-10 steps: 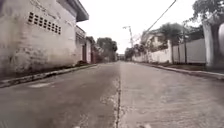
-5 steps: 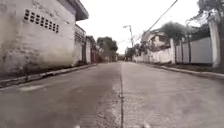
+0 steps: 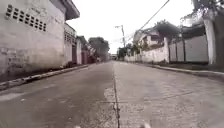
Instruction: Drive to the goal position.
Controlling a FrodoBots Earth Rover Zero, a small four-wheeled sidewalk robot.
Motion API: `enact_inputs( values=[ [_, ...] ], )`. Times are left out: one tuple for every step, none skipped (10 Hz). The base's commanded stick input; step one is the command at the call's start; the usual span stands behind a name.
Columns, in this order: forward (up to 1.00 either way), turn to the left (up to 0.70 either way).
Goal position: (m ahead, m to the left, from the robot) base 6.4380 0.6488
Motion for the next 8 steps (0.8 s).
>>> enact_inputs(
  values=[
    [0.7,0.0],
    [0.7,0.0],
    [0.7,0.0],
    [0.7,0.0],
    [0.7,0.0],
    [0.7,0.0],
    [0.7,0.0],
    [0.7,0.0]
  ],
)
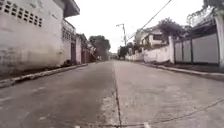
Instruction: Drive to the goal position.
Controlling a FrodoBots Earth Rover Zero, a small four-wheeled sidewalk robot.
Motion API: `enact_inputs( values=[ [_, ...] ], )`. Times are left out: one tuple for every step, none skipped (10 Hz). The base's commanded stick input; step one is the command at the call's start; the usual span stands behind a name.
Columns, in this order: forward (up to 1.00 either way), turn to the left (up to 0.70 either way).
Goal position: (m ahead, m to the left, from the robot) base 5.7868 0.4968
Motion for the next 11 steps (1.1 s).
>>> enact_inputs(
  values=[
    [0.7,0.0],
    [0.7,0.0],
    [0.7,0.0],
    [0.7,0.0],
    [0.7,0.0],
    [0.7,0.0],
    [0.7,0.0],
    [0.7,0.0],
    [0.7,0.0],
    [0.7,0.0],
    [0.7,0.0]
  ],
)
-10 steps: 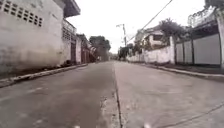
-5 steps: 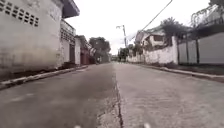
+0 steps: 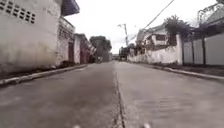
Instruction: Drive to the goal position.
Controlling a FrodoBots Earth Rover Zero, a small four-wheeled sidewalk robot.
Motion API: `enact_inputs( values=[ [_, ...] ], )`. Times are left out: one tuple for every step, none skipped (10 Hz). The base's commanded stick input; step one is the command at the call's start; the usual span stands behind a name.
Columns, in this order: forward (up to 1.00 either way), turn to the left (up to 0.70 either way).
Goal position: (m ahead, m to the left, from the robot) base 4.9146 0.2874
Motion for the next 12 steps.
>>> enact_inputs(
  values=[
    [0.7,0.0],
    [0.7,0.0],
    [0.7,0.0],
    [0.7,0.0],
    [0.7,0.0],
    [0.7,0.0],
    [0.7,0.0],
    [0.7,0.0],
    [0.7,0.0],
    [0.7,0.0],
    [0.7,0.0],
    [0.7,0.0]
  ],
)
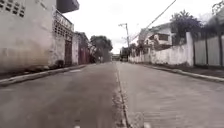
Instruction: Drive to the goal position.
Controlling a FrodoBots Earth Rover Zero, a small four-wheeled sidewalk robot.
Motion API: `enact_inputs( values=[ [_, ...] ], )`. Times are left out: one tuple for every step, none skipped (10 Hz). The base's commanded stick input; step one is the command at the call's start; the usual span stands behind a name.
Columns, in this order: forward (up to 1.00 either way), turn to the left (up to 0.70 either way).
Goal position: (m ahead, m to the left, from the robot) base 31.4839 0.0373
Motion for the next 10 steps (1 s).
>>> enact_inputs(
  values=[
    [0.7,0.0],
    [0.7,0.0],
    [0.7,0.0],
    [0.7,0.0],
    [0.7,0.0],
    [0.7,0.0],
    [0.7,0.0],
    [0.7,0.0],
    [0.7,0.0],
    [0.7,0.0]
  ],
)
